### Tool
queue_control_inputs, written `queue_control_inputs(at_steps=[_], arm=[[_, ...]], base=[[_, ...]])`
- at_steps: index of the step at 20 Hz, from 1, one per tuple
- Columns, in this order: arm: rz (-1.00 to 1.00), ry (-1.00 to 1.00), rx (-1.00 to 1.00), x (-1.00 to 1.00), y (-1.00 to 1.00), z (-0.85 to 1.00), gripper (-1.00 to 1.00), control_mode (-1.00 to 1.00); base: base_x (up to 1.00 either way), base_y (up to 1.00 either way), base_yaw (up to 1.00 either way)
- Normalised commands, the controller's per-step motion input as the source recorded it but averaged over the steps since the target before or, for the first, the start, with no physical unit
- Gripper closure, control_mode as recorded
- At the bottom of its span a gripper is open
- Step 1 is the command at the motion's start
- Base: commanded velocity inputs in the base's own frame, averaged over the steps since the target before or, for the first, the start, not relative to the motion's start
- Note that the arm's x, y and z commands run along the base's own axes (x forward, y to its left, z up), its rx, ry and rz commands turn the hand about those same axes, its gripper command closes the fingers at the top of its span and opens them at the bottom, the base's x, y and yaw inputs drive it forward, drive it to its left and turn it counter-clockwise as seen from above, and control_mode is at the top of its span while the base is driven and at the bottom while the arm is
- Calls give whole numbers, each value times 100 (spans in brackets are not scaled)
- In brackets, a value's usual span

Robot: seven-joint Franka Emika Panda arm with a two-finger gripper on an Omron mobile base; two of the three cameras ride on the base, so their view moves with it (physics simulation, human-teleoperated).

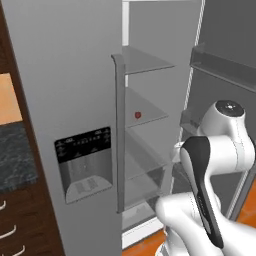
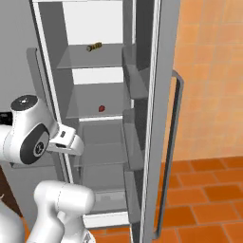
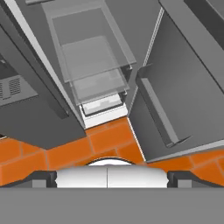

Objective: Take the strawberry from the fridge and place it on top of the pancake, located on the dining counter.

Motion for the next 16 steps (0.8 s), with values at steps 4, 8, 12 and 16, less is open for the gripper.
queue_control_inputs(at_steps=[4,8,12,16], arm=[[0,0,0,0,0,0,-100,100],[0,0,0,0,0,0,-100,100],[0,0,0,0,0,0,-100,100],[0,0,0,0,0,0,-100,100]], base=[[42,29,-13],[44,23,-12],[48,21,-12],[47,5,-7]])
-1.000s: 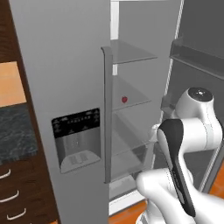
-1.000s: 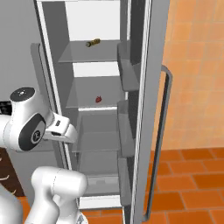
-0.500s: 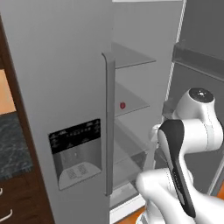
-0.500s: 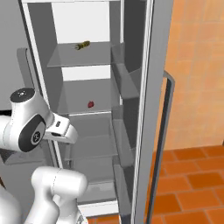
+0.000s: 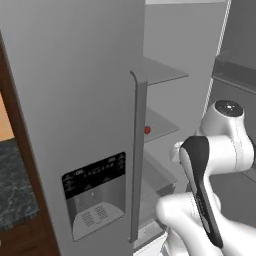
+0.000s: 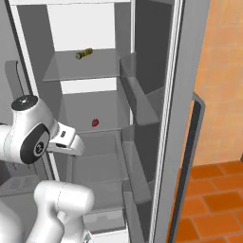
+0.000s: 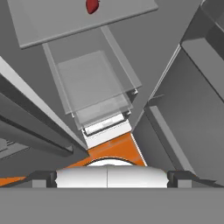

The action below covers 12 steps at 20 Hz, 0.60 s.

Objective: Take the strawberry from the fridge and place it on top of the pancake, located on the dining counter.

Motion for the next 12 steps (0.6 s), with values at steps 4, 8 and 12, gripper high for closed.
queue_control_inputs(at_steps=[4,8,12], arm=[[0,0,0,0,0,0,-100,100],[0,0,0,0,0,0,-100,100],[0,0,0,0,0,0,-100,100]], base=[[37,0,-2],[20,-11,7],[12,-20,13]])
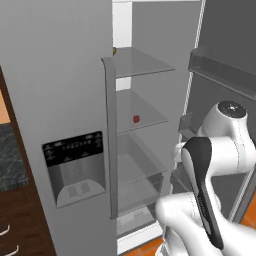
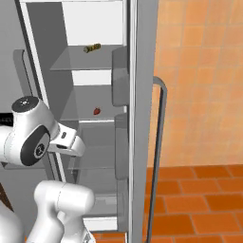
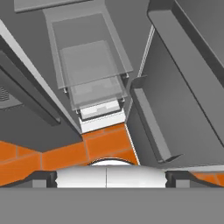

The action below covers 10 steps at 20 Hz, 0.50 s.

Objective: Take the strawberry from the fridge and place it on top of the pancake, located on the dining counter.

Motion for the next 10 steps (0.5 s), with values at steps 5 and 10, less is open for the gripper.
queue_control_inputs(at_steps=[5,10], arm=[[0,0,0,0,0,0,-100,100],[0,0,0,0,0,0,-100,100]], base=[[11,0,2],[41,9,0]])
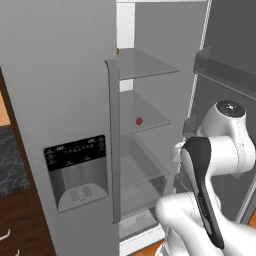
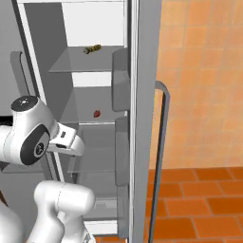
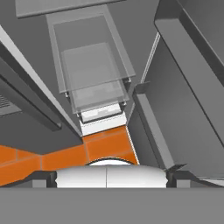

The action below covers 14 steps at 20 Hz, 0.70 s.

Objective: Take the strawberry from the fridge and place it on top of the pancake, located on the dining counter.

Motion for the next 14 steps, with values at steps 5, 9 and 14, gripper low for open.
queue_control_inputs(at_steps=[5,9,14], arm=[[0,0,0,0,0,0,-100,100],[0,0,0,0,0,0,-100,100],[0,0,0,0,0,0,-100,100]], base=[[40,5,0],[45,2,5],[37,1,14]])
